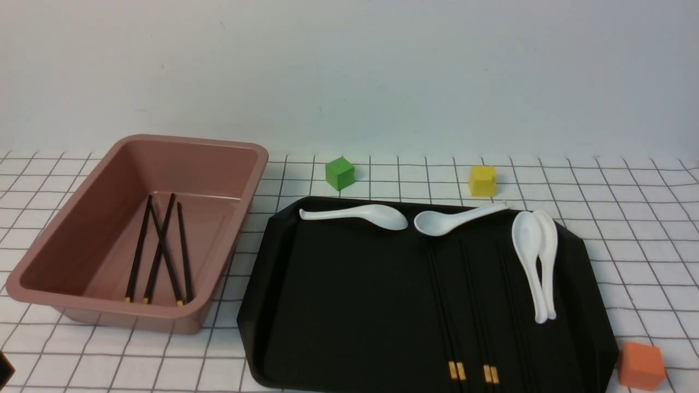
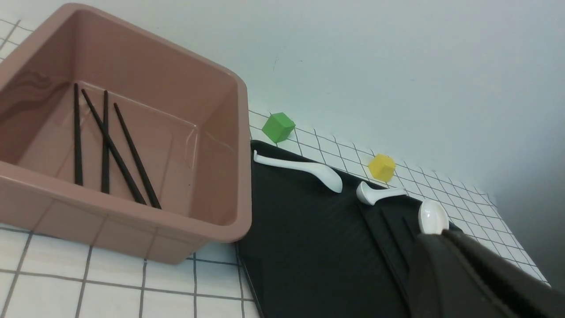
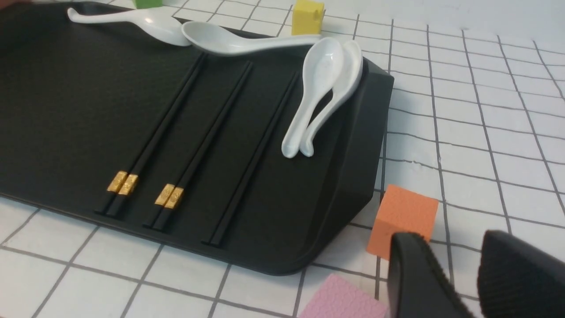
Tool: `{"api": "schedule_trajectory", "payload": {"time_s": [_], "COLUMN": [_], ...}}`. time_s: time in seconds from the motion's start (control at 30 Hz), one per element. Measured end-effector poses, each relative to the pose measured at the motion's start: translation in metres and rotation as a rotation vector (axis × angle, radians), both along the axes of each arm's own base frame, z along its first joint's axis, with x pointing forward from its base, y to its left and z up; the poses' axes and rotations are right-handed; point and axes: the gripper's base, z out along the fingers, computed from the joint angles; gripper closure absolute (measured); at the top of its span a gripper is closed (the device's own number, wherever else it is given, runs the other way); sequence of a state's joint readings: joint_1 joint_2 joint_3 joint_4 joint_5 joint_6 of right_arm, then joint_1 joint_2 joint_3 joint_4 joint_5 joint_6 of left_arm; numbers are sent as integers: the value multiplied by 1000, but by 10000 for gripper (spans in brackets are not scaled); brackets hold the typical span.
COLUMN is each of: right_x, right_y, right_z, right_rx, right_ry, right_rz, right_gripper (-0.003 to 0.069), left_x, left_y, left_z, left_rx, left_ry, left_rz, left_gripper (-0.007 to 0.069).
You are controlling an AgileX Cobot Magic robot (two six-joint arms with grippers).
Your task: On white black tablecloth take chopsticks from black tray and put them in box.
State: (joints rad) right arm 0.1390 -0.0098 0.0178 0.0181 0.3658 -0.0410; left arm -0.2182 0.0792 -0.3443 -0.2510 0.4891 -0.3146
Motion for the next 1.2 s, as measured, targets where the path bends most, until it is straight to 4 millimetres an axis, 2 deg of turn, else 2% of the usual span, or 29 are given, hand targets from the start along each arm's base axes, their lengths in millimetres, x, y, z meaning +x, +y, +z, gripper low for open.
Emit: {"api": "schedule_trajectory", "payload": {"time_s": [0.23,0.43,0.67,1.2], "right_x": [0,0,0,0], "right_y": [0,0,0,0], "right_z": [0,0,0,0], "right_rx": [0,0,0,0], "right_ry": [0,0,0,0], "right_rz": [0,0,0,0], "right_gripper": [419,419,419,419], "left_x": [0,9,13,16], "left_y": [2,7,7,11], "left_z": [-27,-81,-111,-110], "left_rx": [35,182,196,232], "left_ry": [15,130,191,140], "left_rz": [17,90,100,149], "left_gripper": [637,637,635,629]}}
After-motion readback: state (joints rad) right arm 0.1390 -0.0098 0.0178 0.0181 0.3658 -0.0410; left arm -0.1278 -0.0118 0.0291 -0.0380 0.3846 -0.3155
